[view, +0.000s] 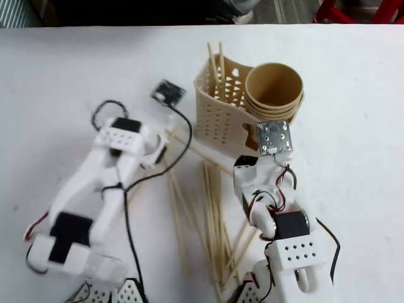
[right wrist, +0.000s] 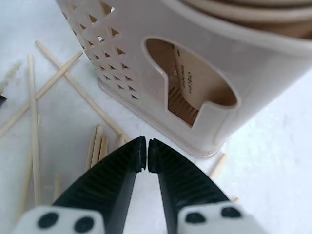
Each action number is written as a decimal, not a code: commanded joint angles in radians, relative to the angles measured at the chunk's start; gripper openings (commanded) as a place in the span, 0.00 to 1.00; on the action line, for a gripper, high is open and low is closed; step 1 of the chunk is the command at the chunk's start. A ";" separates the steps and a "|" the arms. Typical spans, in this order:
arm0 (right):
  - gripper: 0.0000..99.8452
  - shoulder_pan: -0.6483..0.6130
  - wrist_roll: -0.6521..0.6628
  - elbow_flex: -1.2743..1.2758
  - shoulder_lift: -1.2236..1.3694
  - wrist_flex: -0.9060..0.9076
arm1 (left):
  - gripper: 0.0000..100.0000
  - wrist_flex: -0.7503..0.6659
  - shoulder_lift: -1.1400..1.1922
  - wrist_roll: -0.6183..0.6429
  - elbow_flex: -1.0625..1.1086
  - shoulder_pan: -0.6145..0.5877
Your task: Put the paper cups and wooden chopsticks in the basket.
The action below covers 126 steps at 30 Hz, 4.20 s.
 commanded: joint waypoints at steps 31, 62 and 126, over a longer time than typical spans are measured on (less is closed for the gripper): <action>0.02 0.001 0.000 -0.005 -0.018 -0.016 | 0.17 0.080 0.165 0.018 -0.101 -0.035; 0.02 0.001 0.000 -0.005 -0.018 -0.016 | 0.02 0.644 -0.054 0.009 -0.480 -0.030; 0.02 -0.038 0.092 0.015 -0.018 -0.007 | 0.15 -0.120 -0.070 0.308 -0.799 0.254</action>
